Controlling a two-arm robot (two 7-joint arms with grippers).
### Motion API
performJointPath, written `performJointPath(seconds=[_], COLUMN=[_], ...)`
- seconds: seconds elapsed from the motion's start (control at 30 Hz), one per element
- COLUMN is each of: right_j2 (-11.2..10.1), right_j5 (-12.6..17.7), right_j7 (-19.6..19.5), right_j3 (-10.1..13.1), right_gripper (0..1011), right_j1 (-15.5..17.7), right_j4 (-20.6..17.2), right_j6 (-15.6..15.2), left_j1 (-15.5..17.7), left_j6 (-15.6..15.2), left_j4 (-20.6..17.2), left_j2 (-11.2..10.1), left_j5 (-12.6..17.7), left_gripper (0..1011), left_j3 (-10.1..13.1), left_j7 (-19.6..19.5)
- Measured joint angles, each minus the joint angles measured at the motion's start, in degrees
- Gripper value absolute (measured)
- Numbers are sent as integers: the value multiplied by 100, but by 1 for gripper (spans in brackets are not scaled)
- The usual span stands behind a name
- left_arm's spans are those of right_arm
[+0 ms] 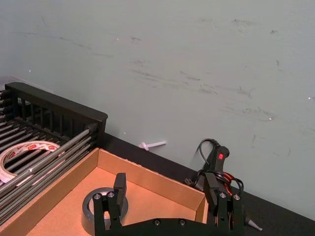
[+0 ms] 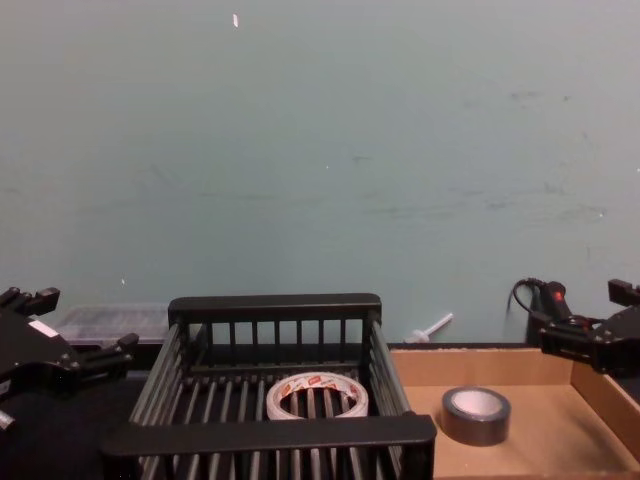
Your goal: Pick up the white tape and place it into the black box , Pick up the silver tape and place it into the brown box.
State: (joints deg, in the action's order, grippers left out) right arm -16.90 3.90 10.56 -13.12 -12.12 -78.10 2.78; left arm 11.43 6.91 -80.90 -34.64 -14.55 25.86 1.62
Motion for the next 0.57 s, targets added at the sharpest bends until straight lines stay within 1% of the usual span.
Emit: performJointPath(seconds=[0.57], right_j2=[0], right_j5=[0], right_j7=[0], right_j3=[0], right_gripper=[1002], right_j1=[0], right_j4=[0], right_j6=[-1], left_j1=[0], left_j6=[0], left_j4=[0], left_j2=[0], left_j5=[0], left_gripper=[1001], left_j3=[0], left_j7=[0])
